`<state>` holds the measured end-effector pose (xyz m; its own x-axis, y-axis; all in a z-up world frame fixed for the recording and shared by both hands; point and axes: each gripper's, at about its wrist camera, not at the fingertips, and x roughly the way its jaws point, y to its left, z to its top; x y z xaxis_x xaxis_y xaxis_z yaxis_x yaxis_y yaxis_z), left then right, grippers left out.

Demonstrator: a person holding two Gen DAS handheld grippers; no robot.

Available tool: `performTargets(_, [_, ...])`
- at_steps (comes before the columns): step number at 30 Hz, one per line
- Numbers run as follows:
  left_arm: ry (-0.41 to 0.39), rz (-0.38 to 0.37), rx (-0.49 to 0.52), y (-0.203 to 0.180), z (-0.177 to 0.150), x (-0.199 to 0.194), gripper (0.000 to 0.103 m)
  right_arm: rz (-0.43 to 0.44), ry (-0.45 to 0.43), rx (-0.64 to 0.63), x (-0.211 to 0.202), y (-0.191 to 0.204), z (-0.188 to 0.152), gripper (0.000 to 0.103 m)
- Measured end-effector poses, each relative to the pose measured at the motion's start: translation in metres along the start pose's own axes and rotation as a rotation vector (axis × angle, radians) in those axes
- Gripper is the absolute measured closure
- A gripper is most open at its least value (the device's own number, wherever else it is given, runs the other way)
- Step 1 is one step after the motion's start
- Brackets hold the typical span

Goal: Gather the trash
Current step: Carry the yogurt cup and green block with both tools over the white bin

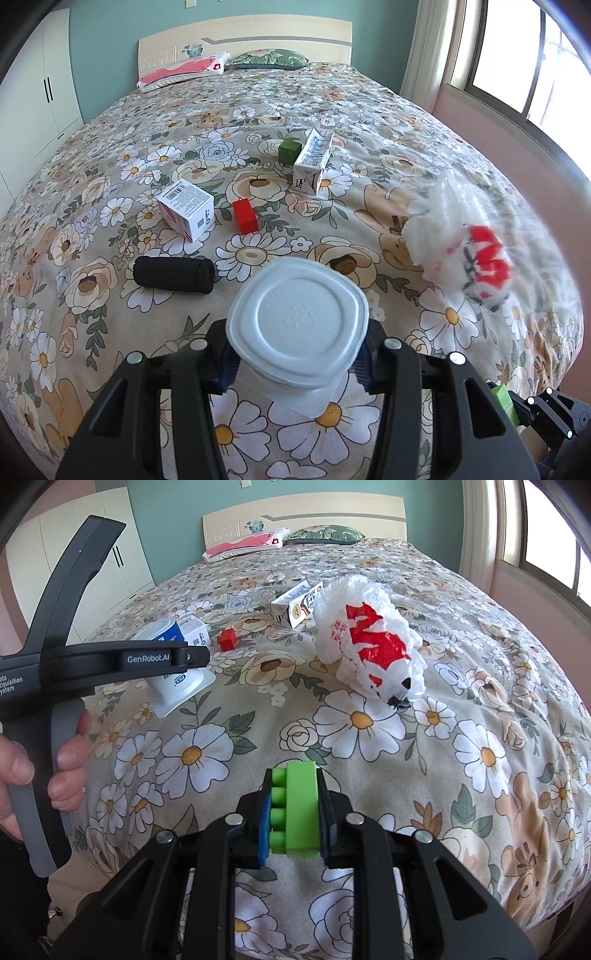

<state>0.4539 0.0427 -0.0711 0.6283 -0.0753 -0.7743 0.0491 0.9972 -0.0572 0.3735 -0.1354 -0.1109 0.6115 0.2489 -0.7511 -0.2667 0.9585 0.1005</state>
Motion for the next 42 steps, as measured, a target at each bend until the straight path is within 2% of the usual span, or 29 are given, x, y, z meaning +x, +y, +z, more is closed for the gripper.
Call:
performTargets(11, [-0.112, 0.038, 0.013, -0.009, -0.016, -0.106, 0.052, -0.004, -0.132, -0.079, -0.096, 0.018, 0.004, 0.081])
performTargets(18, [-0.173, 0.059, 0.023, -0.014, -0.045, -0.173, 0.052, 0.004, -0.213, -0.126, -0.161, 0.029, -0.005, 0.081])
performTargets(24, [-0.205, 0.078, 0.041, -0.021, -0.081, -0.219, 0.052, 0.011, -0.243, -0.159, -0.202, 0.036, -0.027, 0.081])
performTargets(34, [-0.206, 0.110, 0.067, -0.028, -0.143, -0.259, 0.052, 0.033, -0.249, -0.201, -0.242, 0.049, -0.072, 0.081])
performTargets(42, [-0.158, 0.124, 0.079, -0.028, -0.188, -0.254, 0.052, 0.044, -0.199, -0.214, -0.238, 0.056, -0.109, 0.081])
